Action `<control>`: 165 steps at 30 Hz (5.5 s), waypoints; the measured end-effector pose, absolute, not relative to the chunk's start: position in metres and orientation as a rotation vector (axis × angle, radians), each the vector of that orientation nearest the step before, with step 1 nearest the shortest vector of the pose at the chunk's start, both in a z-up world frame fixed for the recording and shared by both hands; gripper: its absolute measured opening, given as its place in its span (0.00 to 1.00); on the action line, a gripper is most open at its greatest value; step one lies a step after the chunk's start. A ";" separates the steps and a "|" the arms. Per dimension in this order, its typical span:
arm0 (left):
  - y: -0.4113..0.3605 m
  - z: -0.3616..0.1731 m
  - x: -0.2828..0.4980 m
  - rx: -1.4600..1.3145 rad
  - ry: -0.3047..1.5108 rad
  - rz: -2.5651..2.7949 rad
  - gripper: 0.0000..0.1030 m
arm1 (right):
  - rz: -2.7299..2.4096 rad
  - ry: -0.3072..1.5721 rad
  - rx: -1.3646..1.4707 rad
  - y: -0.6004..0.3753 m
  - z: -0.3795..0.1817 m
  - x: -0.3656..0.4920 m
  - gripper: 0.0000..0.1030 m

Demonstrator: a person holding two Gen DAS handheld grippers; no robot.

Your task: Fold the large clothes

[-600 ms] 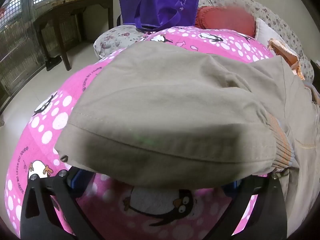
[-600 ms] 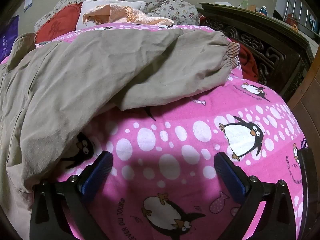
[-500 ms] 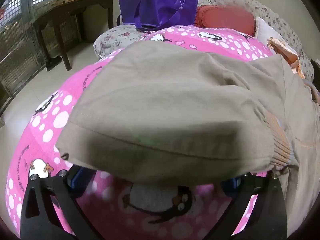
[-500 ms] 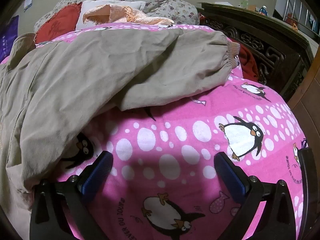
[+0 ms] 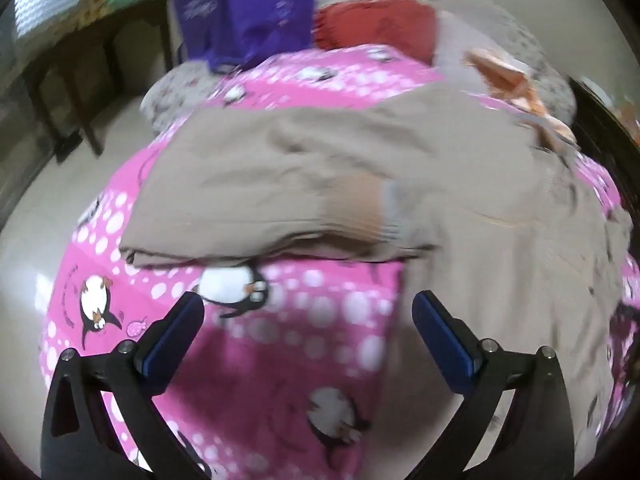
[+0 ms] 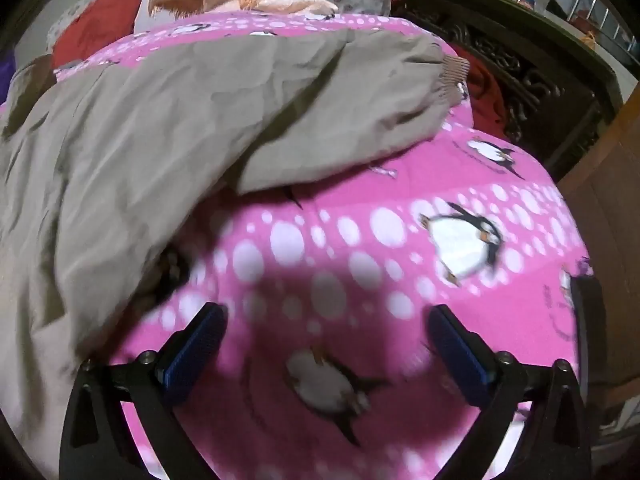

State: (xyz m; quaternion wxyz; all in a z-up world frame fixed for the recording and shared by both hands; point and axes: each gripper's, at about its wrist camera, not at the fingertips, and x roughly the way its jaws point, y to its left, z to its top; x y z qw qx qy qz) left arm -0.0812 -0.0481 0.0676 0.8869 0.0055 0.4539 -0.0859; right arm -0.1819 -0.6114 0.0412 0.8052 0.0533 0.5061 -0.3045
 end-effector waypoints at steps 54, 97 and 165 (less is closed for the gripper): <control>-0.161 0.121 -0.118 0.093 0.907 -0.367 1.00 | -0.310 0.921 0.218 -0.374 0.162 -0.170 1.00; -0.162 0.102 -0.108 0.107 0.949 -0.333 1.00 | -0.331 0.978 0.219 -0.377 0.136 -0.158 1.00; -0.069 0.067 -0.027 0.058 1.030 -0.217 1.00 | -0.265 1.089 0.208 -0.366 0.110 -0.138 1.00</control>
